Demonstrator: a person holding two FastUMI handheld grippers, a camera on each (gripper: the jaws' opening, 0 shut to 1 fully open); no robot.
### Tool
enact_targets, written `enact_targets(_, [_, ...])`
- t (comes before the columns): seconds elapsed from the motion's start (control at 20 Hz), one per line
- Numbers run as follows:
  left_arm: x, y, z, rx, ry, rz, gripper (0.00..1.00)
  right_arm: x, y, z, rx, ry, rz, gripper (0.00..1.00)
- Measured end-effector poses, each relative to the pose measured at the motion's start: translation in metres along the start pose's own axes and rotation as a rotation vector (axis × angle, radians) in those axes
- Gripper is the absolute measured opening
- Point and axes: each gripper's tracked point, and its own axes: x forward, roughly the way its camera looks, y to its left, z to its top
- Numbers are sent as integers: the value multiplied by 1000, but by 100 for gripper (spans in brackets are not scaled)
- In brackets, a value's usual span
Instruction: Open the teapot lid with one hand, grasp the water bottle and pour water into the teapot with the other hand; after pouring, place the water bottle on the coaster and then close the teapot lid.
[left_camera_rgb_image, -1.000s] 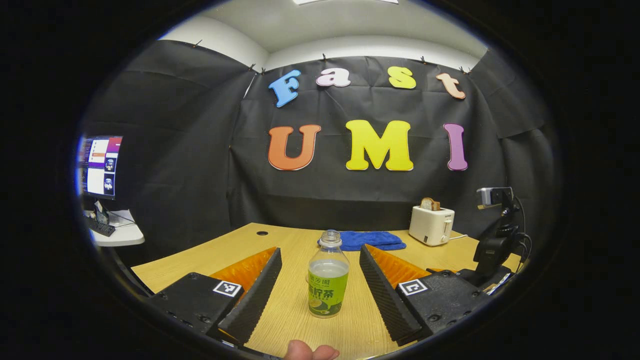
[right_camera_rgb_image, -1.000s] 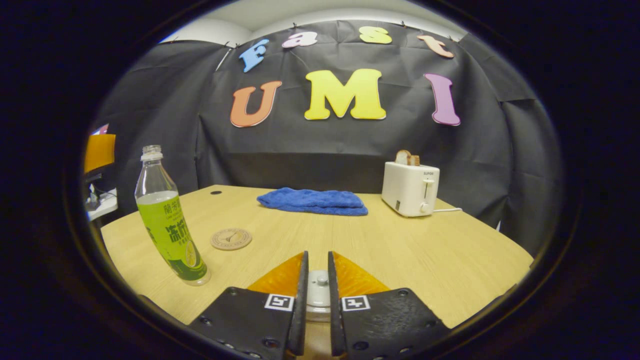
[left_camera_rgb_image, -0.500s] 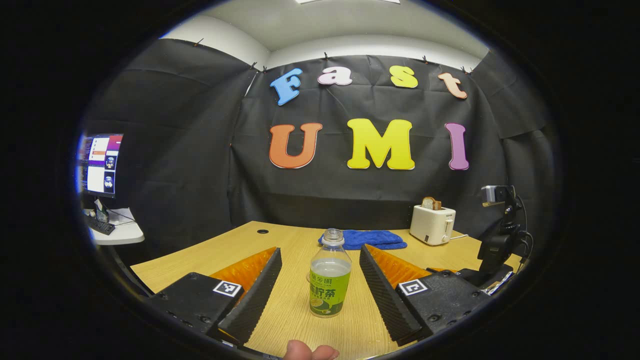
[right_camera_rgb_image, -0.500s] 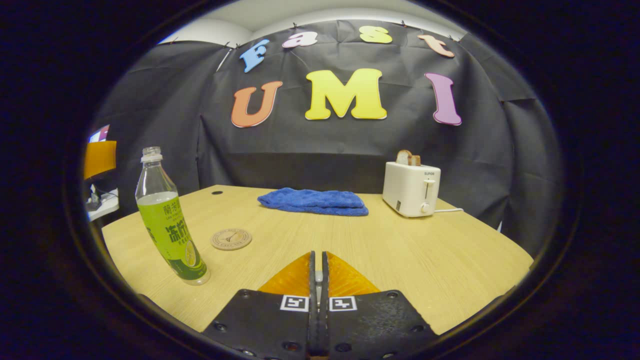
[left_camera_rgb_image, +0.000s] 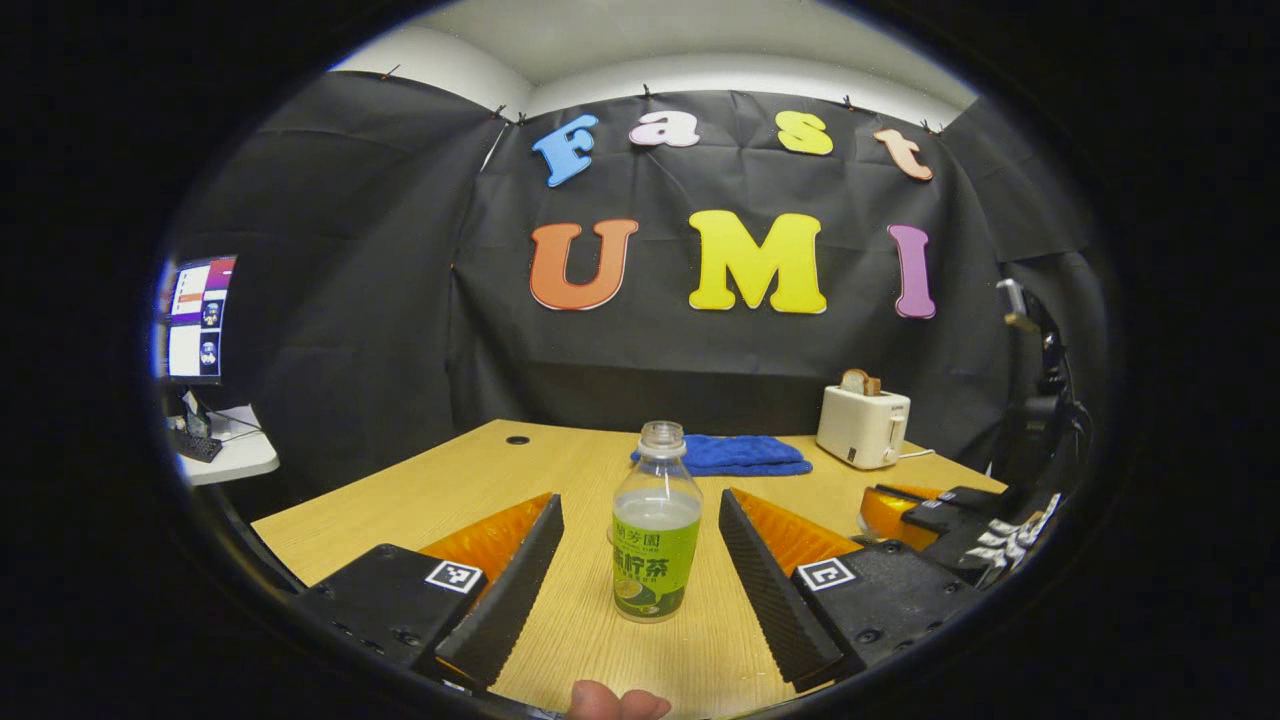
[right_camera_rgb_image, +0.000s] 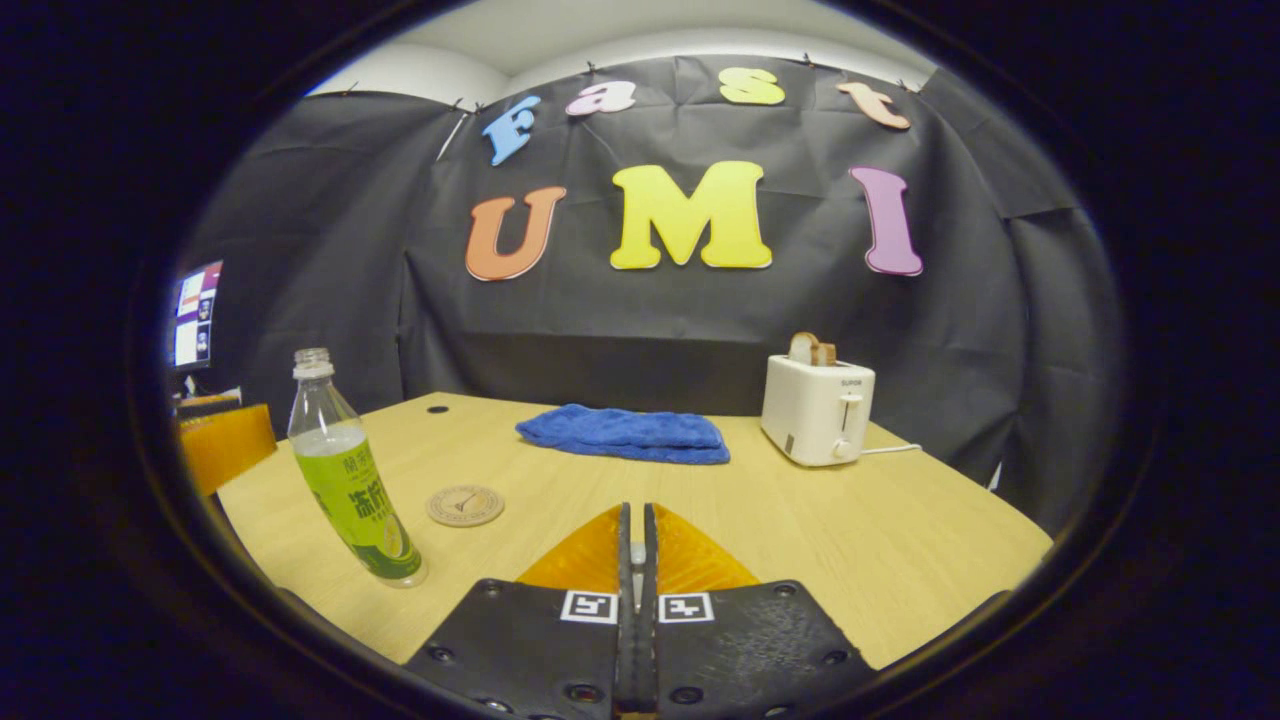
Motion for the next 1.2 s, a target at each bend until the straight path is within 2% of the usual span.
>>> enact_targets(0.5, [25,-16,-57,-28,132,-21,99,-28,-42,21,-15,-41,-44,0])
enact_targets(0.9, [44,-9,-80,-74,205,-3,99,-27,-48,16,-12,-24,-56,0])
enact_targets(1.1, [49,-12,-87,-64,232,-8,98,-27,-49,12,-20,-15,-53,1])
enact_targets(1.2, [50,-16,-90,-55,239,-13,93,-29,-52,12,-17,-13,-53,0])
